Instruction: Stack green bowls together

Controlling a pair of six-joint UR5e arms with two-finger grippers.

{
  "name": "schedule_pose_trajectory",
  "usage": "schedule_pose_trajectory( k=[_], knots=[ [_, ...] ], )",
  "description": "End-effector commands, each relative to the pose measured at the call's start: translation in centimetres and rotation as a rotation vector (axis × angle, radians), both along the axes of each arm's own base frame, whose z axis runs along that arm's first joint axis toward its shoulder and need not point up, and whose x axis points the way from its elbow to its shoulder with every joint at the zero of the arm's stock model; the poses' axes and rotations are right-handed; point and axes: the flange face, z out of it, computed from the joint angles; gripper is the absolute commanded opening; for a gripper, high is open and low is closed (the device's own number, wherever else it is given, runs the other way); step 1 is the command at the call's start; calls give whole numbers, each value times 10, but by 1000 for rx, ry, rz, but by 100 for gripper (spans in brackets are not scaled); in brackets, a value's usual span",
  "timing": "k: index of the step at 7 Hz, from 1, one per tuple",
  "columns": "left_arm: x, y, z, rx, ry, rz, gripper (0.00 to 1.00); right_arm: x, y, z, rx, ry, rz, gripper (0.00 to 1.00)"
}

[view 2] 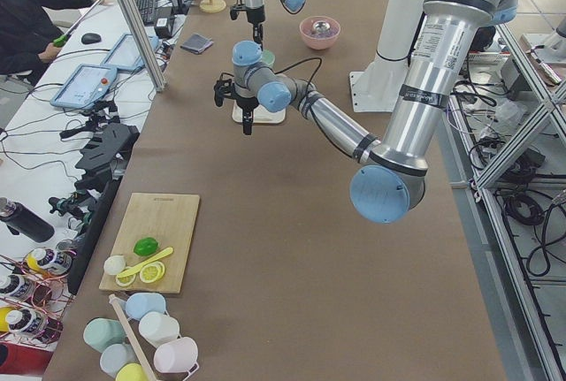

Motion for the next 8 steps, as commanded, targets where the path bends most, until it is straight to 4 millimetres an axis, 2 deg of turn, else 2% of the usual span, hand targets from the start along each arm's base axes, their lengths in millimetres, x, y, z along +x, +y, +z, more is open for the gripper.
schedule_pose_trajectory(
  k=[1,3,6,8],
  knots=[
    [0,-1,2,-3,-2,0,97,-21,5,-2,11,21,-4,0],
    [2,-1,1,-3,-2,1,97,-25,3,4,1,33,-7,0],
    [3,-1,2,-4,-3,3,97,-41,-1,0,-11,53,-15,0],
    [5,-3,5,-9,-6,5,97,-42,-2,5,-18,61,-15,0]
  ],
)
